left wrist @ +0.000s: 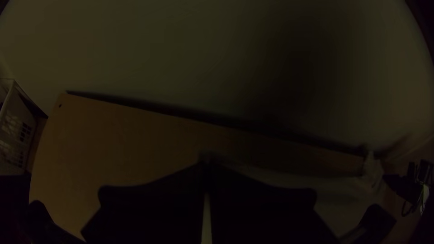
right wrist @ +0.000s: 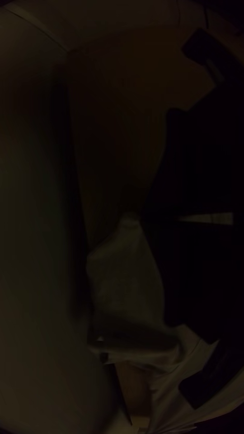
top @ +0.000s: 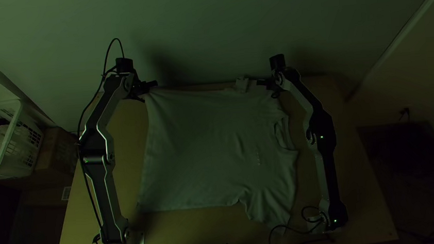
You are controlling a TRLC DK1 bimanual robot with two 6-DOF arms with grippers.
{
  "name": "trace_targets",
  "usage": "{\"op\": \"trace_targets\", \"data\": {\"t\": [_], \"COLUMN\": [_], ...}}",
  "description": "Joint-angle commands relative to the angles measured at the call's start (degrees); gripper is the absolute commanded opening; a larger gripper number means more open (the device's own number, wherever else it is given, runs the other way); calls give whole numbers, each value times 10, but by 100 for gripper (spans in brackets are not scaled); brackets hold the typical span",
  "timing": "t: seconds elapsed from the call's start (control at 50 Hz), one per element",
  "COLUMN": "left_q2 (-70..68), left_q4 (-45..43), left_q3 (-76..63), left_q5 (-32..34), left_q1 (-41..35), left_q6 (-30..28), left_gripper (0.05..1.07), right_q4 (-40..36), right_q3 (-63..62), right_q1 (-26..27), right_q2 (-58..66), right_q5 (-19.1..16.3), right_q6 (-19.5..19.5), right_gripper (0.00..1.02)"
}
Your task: Fold the t-shirt
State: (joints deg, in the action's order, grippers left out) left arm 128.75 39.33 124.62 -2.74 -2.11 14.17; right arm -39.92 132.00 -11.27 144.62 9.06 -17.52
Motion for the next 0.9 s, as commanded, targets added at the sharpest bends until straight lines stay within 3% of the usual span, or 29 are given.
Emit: {"op": "trace_targets", "data": {"t": [0.0, 0.38, 0.88], "left_q2": [3, -29, -125], "left_q4": [7, 5, -65], "left_q3": [0, -65, -217], "left_q5": [-4, -1, 10], "left_q1": [12, -3, -12], "left_q6": [4, -13, -18], "left_gripper": [8, 8, 8], "right_q4": [-12, -69, -66], "right_q3": [-18, -59, -221], "right_q1": [9, 9, 3], "right_q2": [-38, -94, -222], "right_q5": [10, 10, 10], "right_q6": [6, 14, 29], "right_gripper": [2, 2, 2]}}
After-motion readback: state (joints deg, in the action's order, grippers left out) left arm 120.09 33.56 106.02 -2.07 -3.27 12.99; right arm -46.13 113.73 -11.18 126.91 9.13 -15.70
